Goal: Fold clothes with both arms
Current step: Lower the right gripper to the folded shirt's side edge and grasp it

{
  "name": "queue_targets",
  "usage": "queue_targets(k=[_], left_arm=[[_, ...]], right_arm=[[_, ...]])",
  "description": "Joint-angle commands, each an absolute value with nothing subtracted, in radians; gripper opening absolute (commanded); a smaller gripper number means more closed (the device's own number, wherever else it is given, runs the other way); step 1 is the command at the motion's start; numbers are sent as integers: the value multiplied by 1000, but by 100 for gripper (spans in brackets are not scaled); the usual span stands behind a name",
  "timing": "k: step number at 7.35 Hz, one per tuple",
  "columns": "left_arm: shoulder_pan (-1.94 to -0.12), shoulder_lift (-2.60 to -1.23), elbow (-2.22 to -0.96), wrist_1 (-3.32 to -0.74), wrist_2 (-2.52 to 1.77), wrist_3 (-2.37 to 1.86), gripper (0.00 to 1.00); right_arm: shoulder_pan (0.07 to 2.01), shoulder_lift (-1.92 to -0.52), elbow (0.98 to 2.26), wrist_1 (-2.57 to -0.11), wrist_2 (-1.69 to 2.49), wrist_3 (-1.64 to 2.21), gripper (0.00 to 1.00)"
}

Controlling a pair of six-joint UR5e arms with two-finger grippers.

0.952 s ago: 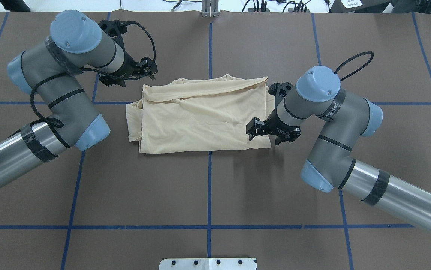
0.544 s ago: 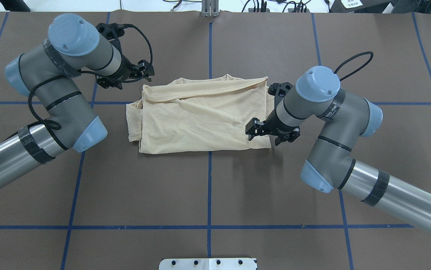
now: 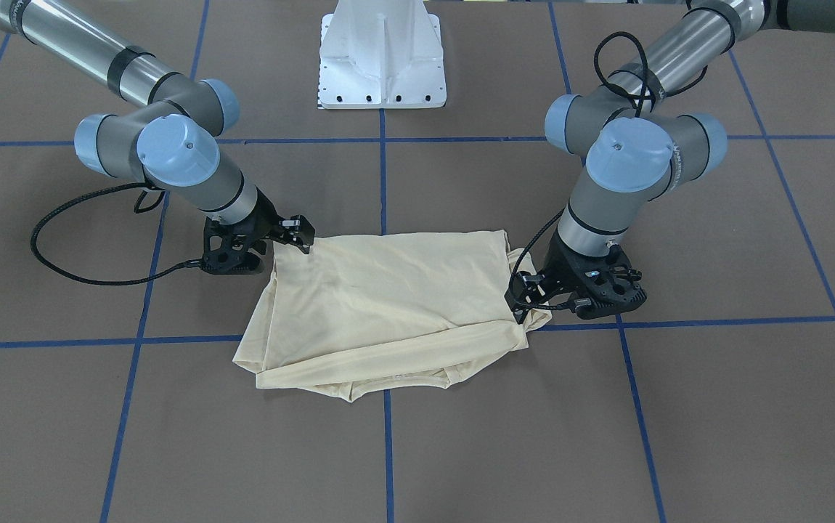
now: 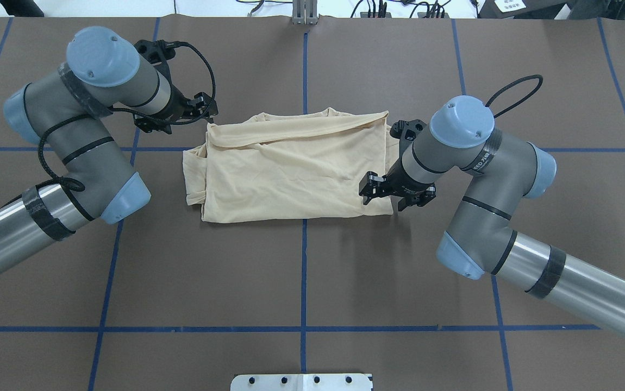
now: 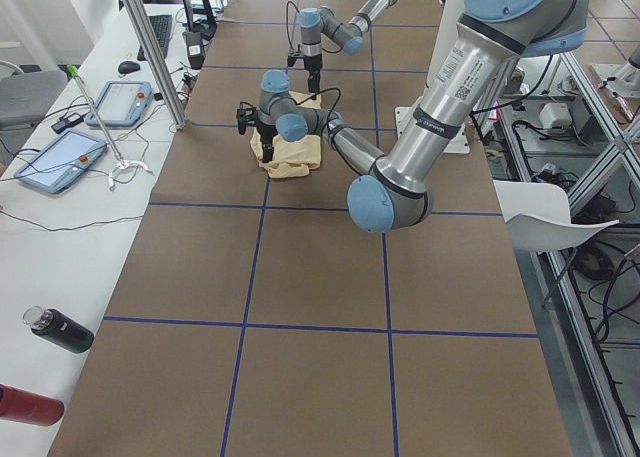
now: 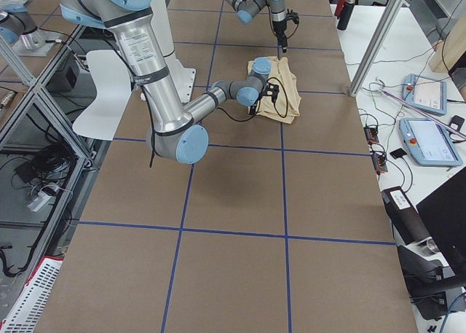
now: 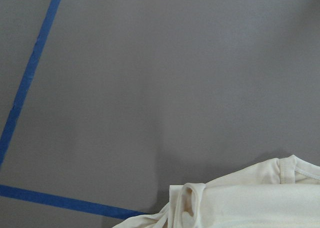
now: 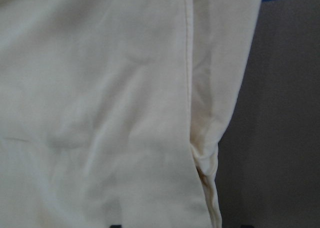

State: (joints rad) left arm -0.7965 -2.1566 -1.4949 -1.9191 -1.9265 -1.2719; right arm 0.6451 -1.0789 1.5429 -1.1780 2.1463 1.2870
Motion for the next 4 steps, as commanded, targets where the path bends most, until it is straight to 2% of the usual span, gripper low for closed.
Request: queue_targets(k=[1, 3, 4], left_arm=[[-796, -2149, -1493, -1924, -1927, -1270, 99], [-796, -2149, -1493, -1924, -1927, -1270, 99], [-796, -2149, -1493, -1925, -1927, -1270, 99]], right_arm=[[646, -1078, 1542, -1180, 2148, 1287, 36], [647, -1080, 1545, -1180, 2146, 1287, 3], [652, -1078, 1545, -1180, 2146, 1287, 0]])
